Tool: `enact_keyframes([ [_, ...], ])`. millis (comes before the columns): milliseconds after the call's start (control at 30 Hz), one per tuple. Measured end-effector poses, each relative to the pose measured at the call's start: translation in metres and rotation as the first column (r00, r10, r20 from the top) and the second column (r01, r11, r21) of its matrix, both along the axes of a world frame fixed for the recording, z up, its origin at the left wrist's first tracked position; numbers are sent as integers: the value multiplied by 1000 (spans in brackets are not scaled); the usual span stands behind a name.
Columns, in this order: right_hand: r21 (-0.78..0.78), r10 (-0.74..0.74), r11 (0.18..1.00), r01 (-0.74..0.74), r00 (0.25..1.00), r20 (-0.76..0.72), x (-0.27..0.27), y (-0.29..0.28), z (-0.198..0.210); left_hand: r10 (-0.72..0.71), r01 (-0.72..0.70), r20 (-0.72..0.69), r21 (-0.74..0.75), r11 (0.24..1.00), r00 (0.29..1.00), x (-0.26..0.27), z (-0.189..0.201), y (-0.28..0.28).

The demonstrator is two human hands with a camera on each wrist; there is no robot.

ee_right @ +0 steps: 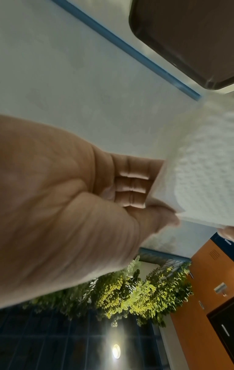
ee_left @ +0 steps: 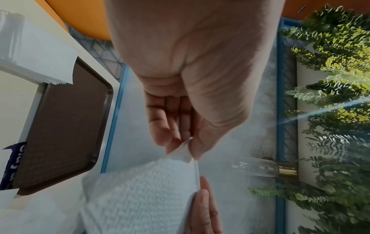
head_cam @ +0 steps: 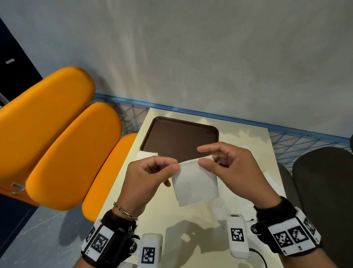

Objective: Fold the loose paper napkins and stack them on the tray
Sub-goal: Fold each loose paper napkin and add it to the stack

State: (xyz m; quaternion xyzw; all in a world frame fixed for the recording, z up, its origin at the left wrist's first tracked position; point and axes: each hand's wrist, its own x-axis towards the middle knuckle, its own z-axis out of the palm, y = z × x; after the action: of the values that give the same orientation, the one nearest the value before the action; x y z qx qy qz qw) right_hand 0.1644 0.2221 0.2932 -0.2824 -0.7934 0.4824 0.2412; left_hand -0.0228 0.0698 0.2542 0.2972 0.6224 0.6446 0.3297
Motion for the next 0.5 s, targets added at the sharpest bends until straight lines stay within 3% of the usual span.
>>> enact_keyframes([
  [200, -29, 0, 1000, -2, 998, -60, 8, 2, 0, -73, 72, -10, -22, 997, 997, 12, 0, 1],
  [400, 25, 108, 994, -109, 994, 17, 25, 4, 4, -234, 204, -218, -152, 967, 947, 33, 1, 11],
  [500, 77, 140, 987, -144, 989, 49, 32, 6, 6, -201, 175, -240, -124, 977, 950, 48, 3, 18],
])
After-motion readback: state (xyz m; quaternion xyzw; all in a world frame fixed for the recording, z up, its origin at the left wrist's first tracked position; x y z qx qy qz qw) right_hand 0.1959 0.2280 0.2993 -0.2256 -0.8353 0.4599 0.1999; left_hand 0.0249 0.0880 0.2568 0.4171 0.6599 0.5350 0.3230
